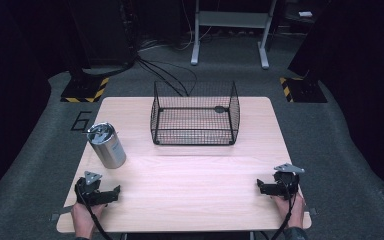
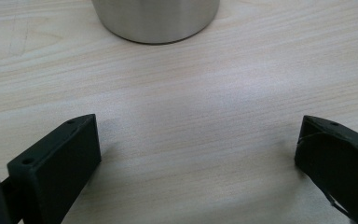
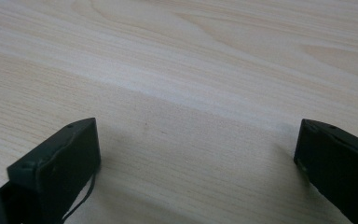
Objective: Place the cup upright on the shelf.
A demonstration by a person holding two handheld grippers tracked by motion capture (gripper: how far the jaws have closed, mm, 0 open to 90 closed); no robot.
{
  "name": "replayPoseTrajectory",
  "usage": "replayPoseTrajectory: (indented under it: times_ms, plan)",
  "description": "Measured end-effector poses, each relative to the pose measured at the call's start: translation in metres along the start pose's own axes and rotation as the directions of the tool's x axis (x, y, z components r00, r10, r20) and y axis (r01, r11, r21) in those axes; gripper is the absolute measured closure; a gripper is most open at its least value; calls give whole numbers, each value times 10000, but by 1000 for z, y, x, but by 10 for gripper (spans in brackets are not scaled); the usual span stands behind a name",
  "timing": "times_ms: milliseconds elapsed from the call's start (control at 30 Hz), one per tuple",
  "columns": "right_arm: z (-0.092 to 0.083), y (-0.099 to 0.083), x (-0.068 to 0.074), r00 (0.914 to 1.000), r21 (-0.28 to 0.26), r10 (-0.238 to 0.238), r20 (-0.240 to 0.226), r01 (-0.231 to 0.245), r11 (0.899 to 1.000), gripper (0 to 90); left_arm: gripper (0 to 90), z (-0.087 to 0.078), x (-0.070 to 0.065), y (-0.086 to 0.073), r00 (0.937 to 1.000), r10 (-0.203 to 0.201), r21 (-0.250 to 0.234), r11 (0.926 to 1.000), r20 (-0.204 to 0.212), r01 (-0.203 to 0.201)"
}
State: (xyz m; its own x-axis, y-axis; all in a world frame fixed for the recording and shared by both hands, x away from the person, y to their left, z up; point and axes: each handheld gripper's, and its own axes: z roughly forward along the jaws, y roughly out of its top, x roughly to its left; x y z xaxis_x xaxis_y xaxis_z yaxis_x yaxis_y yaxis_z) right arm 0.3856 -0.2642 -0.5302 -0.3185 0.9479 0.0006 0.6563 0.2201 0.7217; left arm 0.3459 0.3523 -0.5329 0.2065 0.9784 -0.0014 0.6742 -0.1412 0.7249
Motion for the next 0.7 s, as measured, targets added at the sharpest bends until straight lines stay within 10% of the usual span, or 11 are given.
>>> replayPoseTrajectory:
  times_ms: [700]
  plan:
    - [0, 0, 0, 10000, 0, -6, -4, 6, 10000, 0, 0, 0, -1, 0, 10000, -16, -35, 10000, -55, 16]
